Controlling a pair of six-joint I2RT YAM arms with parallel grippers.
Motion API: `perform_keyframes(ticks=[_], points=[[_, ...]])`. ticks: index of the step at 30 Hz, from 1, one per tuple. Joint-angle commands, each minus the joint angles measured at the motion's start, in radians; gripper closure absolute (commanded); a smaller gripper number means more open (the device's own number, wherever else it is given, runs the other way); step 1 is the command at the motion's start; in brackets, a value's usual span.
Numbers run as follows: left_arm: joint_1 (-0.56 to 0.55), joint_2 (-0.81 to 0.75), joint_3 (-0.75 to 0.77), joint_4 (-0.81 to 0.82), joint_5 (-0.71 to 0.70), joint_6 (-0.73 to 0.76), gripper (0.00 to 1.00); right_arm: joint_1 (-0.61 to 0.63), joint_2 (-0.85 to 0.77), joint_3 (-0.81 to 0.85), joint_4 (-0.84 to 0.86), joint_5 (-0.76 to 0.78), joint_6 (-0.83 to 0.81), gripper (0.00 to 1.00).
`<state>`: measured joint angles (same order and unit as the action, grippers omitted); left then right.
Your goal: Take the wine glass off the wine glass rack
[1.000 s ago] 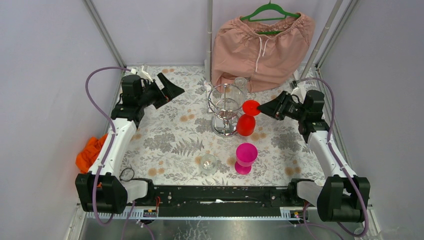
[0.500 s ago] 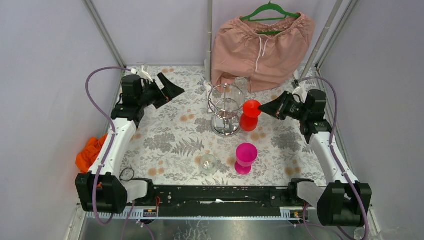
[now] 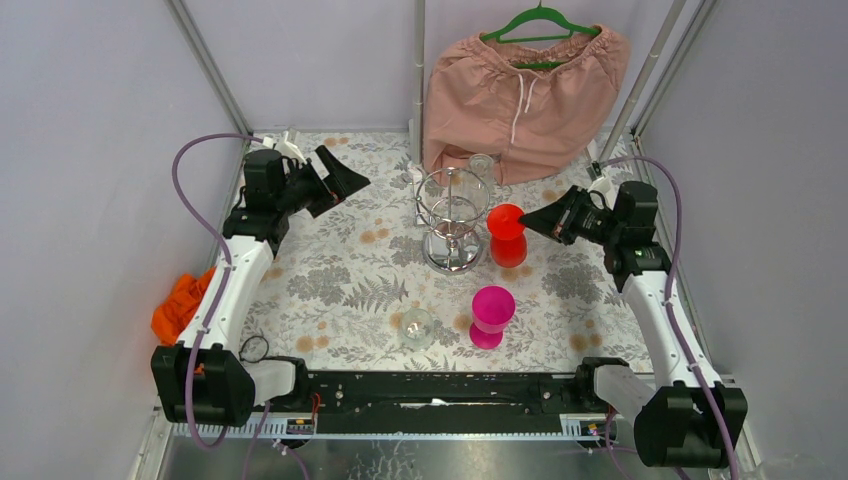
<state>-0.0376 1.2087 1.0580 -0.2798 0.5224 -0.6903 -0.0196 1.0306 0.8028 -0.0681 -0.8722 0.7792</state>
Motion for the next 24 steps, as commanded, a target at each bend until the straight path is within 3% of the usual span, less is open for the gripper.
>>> perform_keyframes(ticks=[1, 17, 24], points=[[0.007, 0.012, -0.019, 0.066, 0.027, -0.005, 0.01, 0.004, -0.048, 0.021, 0.016, 0.002, 0.032, 1.0], [0.007, 0.017, -0.033, 0.082, 0.043, -0.014, 0.01, 0.004, -0.217, 0.083, -0.153, 0.048, 0.044, 1.0], [0.007, 0.005, -0.033, 0.081, 0.05, -0.021, 0.01, 0.005, -0.301, 0.196, -0.275, 0.099, 0.036, 1.0]])
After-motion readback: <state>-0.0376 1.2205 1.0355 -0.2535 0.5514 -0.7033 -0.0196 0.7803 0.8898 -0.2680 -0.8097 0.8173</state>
